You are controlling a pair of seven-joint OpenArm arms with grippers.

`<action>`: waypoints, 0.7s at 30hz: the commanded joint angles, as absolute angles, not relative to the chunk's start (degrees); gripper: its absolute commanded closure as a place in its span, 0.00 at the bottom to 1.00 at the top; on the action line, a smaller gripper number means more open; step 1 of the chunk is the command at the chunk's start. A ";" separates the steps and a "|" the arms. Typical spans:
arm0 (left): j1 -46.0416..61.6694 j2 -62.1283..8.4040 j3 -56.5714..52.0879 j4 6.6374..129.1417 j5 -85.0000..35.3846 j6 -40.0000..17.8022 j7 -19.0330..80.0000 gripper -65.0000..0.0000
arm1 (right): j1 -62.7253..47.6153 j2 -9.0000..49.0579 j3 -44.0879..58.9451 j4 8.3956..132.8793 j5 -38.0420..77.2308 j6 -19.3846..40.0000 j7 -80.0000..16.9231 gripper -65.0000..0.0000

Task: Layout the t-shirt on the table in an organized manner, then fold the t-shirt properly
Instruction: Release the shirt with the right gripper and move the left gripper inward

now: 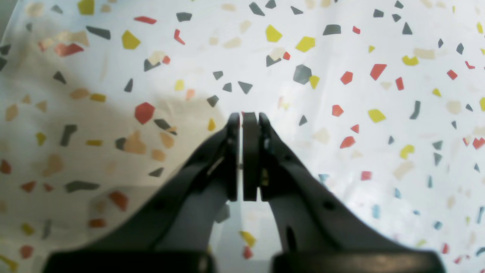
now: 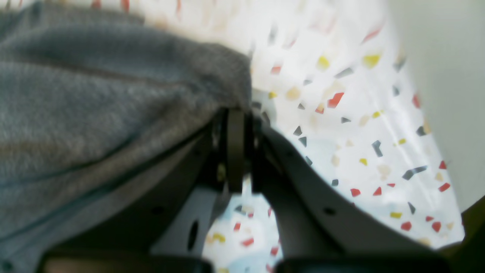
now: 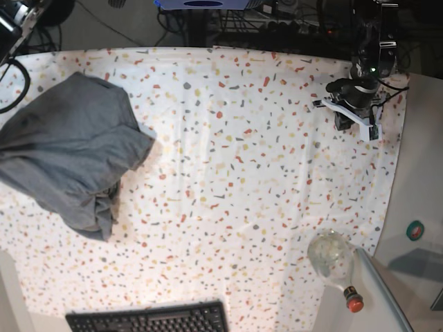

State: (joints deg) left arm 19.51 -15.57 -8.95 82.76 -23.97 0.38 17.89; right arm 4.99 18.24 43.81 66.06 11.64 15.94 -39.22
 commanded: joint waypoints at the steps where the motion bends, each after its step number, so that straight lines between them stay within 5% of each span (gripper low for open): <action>1: 19.38 -16.31 -9.36 83.74 -23.96 0.22 16.92 0.98 | 6.02 20.18 44.18 66.51 11.38 15.78 -39.25 1.00; 2: 19.38 -16.31 -9.54 83.74 -24.04 0.22 16.92 0.98 | 6.20 20.09 44.18 67.21 11.38 15.78 -40.48 0.95; 5: 19.47 -16.31 -9.63 83.56 -24.31 0.22 16.92 0.98 | 3.12 16.84 44.26 75.82 11.47 15.78 -43.03 0.49; 7: 19.47 -16.31 -9.63 83.47 -24.31 0.22 16.92 0.98 | -0.84 13.23 44.18 82.68 11.47 15.87 -42.95 0.33; 9: 19.47 -16.31 -9.63 83.74 -24.31 0.22 16.92 0.91 | -4.53 9.89 43.74 86.37 11.47 15.87 -42.77 0.33; 15: 19.38 -15.96 -9.01 83.82 -24.40 0.22 16.92 0.39 | -5.93 6.81 43.56 77.32 11.38 15.87 -37.05 0.33; 21: 18.95 -16.31 -5.41 83.82 -24.40 -0.31 16.92 0.37 | -3.38 8.31 43.65 67.12 11.38 15.87 -33.10 0.33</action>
State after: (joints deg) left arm 19.11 -15.92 -5.32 82.76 -24.12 -0.01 17.80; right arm -4.10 7.62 43.53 66.78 11.35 15.90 -32.40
